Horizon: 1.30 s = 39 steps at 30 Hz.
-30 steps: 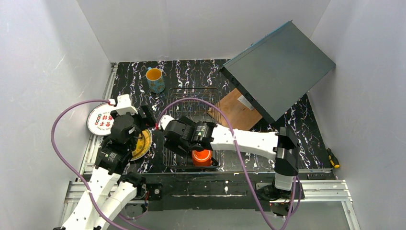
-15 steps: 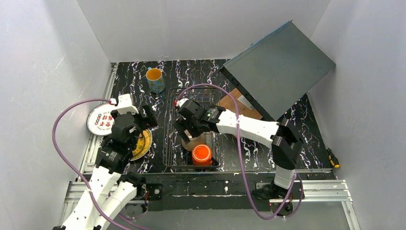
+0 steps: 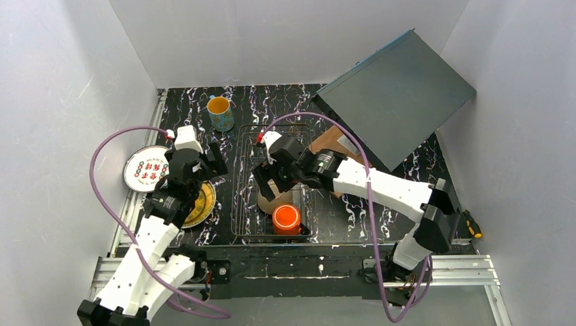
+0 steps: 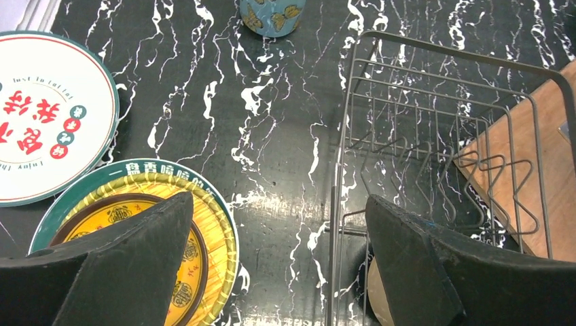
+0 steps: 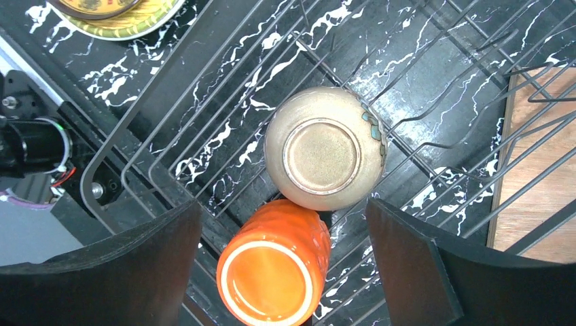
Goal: Load the mixed dishes into the dish rack
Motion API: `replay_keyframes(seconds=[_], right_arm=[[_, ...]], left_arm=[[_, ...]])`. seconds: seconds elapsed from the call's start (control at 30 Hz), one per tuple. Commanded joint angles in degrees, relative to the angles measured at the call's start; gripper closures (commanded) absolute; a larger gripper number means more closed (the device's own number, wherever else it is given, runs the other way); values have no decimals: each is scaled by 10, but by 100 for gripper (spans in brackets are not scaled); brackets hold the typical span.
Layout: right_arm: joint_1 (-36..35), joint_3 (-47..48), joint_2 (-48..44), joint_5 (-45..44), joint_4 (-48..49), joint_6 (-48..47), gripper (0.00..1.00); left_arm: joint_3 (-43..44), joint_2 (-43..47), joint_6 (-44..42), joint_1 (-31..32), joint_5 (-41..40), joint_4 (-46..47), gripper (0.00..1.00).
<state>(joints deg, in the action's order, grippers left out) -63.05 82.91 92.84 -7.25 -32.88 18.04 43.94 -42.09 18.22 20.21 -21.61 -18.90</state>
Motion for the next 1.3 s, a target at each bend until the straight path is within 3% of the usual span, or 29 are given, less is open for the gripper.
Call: replay_keyframes(seconds=[0.0, 0.13, 0.2, 0.3, 0.4, 0.47, 0.6, 0.7, 0.8, 1.0, 1.07, 1.27], right_arm=[[7, -33, -47, 29, 39, -1, 2], [10, -67, -74, 41, 59, -5, 2], [13, -87, -85, 53, 78, -8, 2], [21, -133, -120, 68, 119, 0, 2], [30, -149, -148, 69, 108, -7, 2], [38, -160, -184, 59, 93, -25, 2], [51, -173, -219, 59, 101, -37, 2], [53, -171, -219, 63, 103, -36, 2], [53, -171, -217, 63, 103, -34, 2], [55, -163, -205, 65, 100, -33, 2], [55, -158, -203, 68, 96, -32, 2], [57, -145, -197, 77, 92, -21, 2]], left_arm=[[50, -47, 32, -47, 53, 3, 2], [129, -140, 63, -102, 131, -7, 2], [193, -205, 82, -112, 123, -22, 2], [383, -441, 153, -137, 69, -79, 2], [500, -578, 193, -157, 62, -81, 2], [636, -715, 225, -175, 65, -138, 2], [761, -855, 234, -193, 85, -166, 8], [776, -877, 223, -196, 82, -171, 18], [738, -866, 218, -196, 83, -152, 35], [677, -833, 182, -201, 127, -119, 87], [668, -804, 181, -215, 142, -107, 98], [649, -680, 172, -237, 195, -59, 100]])
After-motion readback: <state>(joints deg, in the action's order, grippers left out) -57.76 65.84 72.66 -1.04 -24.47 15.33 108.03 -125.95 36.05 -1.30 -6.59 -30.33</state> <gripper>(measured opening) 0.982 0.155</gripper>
